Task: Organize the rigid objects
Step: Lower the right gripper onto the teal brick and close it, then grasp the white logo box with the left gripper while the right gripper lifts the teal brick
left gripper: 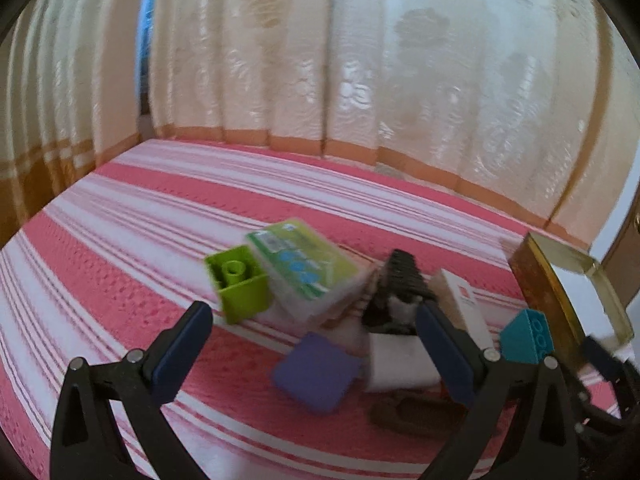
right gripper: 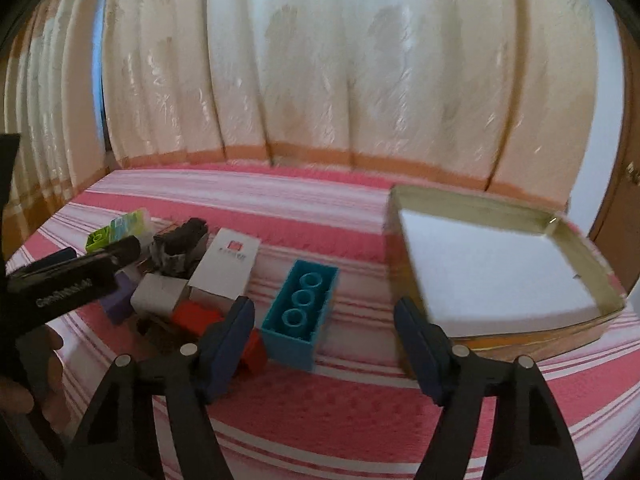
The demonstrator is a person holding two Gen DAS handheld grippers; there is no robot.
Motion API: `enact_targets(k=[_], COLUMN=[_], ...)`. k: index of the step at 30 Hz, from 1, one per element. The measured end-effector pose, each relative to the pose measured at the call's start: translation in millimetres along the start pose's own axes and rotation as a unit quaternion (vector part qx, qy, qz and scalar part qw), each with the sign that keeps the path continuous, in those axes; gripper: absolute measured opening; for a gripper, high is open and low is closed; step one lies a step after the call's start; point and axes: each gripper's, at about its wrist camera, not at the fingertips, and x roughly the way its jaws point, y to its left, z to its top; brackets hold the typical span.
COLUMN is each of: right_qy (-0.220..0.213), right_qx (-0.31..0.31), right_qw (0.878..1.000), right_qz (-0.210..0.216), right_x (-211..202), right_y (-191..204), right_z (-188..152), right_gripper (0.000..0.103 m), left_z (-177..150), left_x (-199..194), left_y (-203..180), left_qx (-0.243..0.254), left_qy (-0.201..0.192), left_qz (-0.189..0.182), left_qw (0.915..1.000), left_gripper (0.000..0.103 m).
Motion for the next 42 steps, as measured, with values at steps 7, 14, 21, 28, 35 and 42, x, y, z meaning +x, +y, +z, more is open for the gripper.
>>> enact_targets(k=[7, 14, 21, 28, 35, 42], right_qy=[0.061, 0.084, 0.104, 0.008, -0.047, -0.078], right_qx=[0.018, 0.030, 0.028, 0.032, 0.054, 0.067], right_qw=[0.998, 0.996, 0.992, 0.998, 0.996, 0.994], right_qz=[0.017, 0.026, 0.064, 0.060, 0.048, 0.043], right_x=[34, 44, 50, 14, -6, -17], right_y=[0, -5, -9, -20, -44, -54], right_z=[5, 7, 5, 9, 12, 15], right_gripper=[0.061, 0.045, 0.034, 0.034, 0.034, 0.020], left_z=[1, 1, -1, 6, 11, 7], left_x=[0, -6, -18, -26, -5, 8], left_y=[3, -9, -18, -45, -75, -108], left_qx=[-0.003, 0.027, 0.051, 0.086, 0.089, 0.128], left_qy=[-0.002, -0.010, -0.042, -0.068, -0.033, -0.014], left_qz=[-0.005, -0.028, -0.038, -0.053, -0.077, -0.095], left_qw=[1.0000, 0.9992, 0.9971, 0.9926, 0.9925, 0.9872], left_gripper=[0.102, 0.101, 0.101, 0.100, 0.087, 0.082])
